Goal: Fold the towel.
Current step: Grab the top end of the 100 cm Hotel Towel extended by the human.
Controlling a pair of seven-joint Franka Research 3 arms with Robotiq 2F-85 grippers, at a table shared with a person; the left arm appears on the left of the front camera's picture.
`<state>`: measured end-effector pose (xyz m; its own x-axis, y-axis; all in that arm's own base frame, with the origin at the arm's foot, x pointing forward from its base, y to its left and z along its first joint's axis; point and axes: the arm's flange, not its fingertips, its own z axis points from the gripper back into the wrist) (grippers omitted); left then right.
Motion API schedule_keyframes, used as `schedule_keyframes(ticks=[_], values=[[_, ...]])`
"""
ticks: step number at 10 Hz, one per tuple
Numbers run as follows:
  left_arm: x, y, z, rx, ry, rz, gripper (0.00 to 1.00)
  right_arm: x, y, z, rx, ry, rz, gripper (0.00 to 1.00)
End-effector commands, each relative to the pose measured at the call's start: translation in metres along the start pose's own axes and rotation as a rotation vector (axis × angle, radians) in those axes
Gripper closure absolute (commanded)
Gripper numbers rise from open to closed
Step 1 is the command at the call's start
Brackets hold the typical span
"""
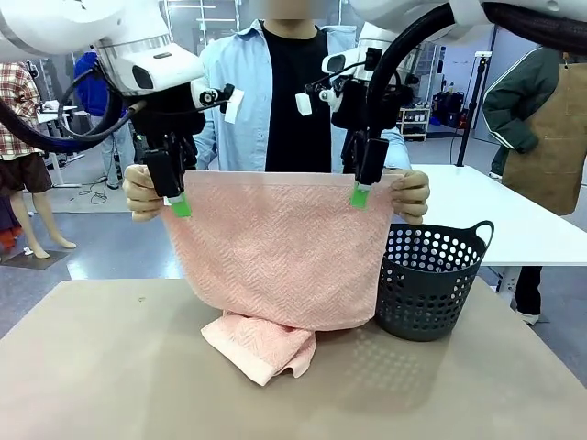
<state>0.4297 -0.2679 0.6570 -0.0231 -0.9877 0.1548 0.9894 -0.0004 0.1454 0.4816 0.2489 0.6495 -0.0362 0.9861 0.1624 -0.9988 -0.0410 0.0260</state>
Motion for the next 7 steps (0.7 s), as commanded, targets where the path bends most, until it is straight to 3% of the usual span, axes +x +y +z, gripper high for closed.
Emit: schedule_keyframes(ticks=[1, 2, 3, 4, 5, 6, 7], values=[[0.0055, 0.0118, 0.001, -0.025, 0.017, -0.007, 0.0, 0.0012, -0.0005, -0.0032, -0.008, 0.022, -0.002, 0.0], [0.0046, 0.014, -0.0009, -0.014, 0.031, 0.005, 0.0, 0.0025, 0.0015, -0.006, -0.002, 0.039, 0.008, 0.0], [0.0027, 0.0155, -0.0005, -0.008, 0.045, 0.007, 0.59, 0.0006, 0.0024, -0.0075, -0.01, 0.033, 0.006, 0.0], [0.0013, 0.016, 0.0001, -0.002, 0.048, 0.014, 0.6, 0.0011, 0.0025, -0.0086, -0.027, 0.023, 0.002, 0.16], [-0.0004, 0.0164, -0.0009, -0.007, 0.057, 0.011, 1.0, 0.0045, 0.0013, -0.0111, -0.022, 0.044, 0.014, 0.6], [-0.0016, 0.017, -0.0018, -0.025, 0.067, 0.0, 0.62, 0.0056, 0.0008, -0.012, -0.022, 0.054, 0.017, 0.76], [-0.0019, 0.0176, -0.0002, -0.017, 0.061, -0.002, 1.0, 0.0053, 0.0012, -0.0112, -0.022, 0.055, 0.002, 1.0]])
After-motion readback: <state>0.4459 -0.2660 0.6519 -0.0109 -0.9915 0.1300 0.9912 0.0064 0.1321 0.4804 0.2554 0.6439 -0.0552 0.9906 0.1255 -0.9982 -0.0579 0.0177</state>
